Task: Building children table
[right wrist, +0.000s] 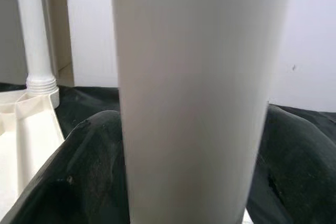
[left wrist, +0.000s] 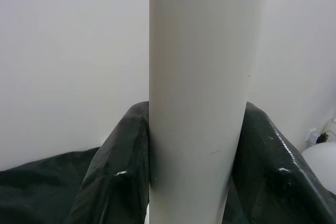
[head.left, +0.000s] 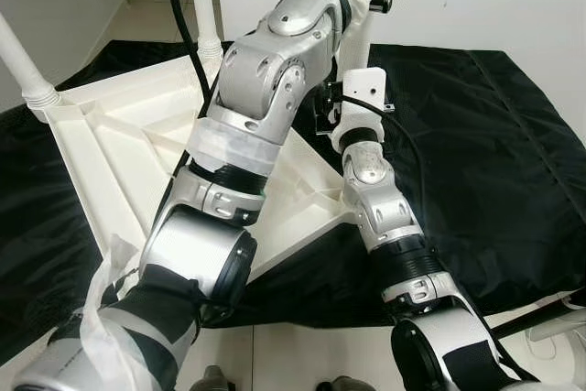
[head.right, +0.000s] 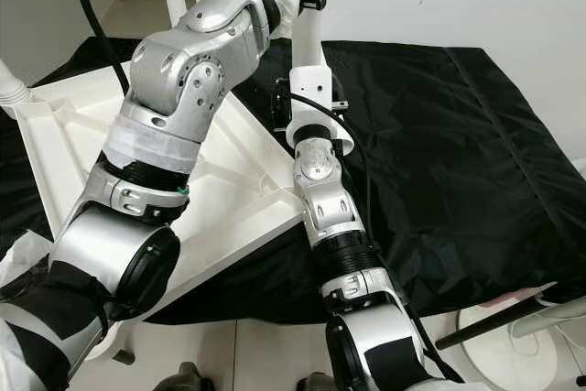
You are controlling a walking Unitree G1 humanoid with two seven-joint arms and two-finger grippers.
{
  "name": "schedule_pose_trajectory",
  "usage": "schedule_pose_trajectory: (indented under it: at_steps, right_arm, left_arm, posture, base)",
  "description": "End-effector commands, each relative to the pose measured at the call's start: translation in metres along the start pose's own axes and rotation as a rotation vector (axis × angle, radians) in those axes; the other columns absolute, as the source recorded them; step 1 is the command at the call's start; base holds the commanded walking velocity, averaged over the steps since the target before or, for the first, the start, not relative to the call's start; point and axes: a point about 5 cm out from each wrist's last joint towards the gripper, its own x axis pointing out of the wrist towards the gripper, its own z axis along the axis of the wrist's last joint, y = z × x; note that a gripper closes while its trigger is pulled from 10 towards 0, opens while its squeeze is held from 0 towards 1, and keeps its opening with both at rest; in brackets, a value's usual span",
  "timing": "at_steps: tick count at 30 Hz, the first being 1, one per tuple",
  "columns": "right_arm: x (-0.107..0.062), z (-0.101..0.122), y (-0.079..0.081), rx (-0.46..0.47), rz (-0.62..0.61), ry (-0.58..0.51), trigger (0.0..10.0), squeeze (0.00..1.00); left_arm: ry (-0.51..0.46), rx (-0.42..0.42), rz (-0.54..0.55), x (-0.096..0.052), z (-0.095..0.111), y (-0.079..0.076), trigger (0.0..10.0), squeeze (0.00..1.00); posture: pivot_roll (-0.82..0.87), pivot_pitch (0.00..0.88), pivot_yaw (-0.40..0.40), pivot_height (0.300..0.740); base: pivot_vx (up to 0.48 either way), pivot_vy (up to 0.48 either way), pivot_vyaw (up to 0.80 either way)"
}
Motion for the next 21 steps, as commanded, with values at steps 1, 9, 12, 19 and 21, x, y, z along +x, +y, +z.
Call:
schedule_pose_trajectory:
  at_steps: [1, 9, 12, 19, 21]
  right_arm:
    - [0.0014, 0.0019, 0.0006, 0.008, -0.012, -0.009, 9.9, 0.00]
    - [0.0025, -0.0002, 0.0007, 0.021, -0.021, -0.005, 3.3, 0.00]
    - [0.0023, -0.0033, 0.0012, 0.026, -0.019, 0.012, 2.5, 0.00]
    - [0.0032, -0.0066, 0.0021, 0.038, -0.012, 0.030, 0.5, 0.00]
    - [0.0036, -0.0068, 0.0014, 0.035, -0.019, 0.029, 0.0, 0.00]
  left_arm:
    - [-0.038, 0.005, -0.006, 0.0010, 0.0083, -0.0043, 10.0, 0.00]
    - [-0.041, 0.005, -0.007, 0.0016, 0.0083, -0.0034, 10.0, 0.00]
    - [-0.043, 0.006, -0.005, 0.0019, 0.0082, -0.0030, 10.0, 0.00]
    - [-0.049, 0.007, -0.003, 0.0027, 0.0083, -0.0022, 10.0, 0.00]
    - [-0.050, 0.007, -0.003, 0.0028, 0.0084, -0.0022, 10.0, 0.00]
  posture:
    - [-0.02, 0.001, -0.001, 0.740]
    - [-0.02, 0.001, 0.001, 0.740]
    - [-0.02, 0.001, 0.000, 0.740]
    - [-0.02, 0.000, -0.001, 0.740]
    - [-0.02, 0.000, -0.001, 0.740]
  base:
    - [0.000, 0.000, 0.00]
    - [0.000, 0.000, 0.00]
    - [0.000, 0.000, 0.00]
    - [0.000, 0.000, 0.00]
    - [0.000, 0.000, 0.00]
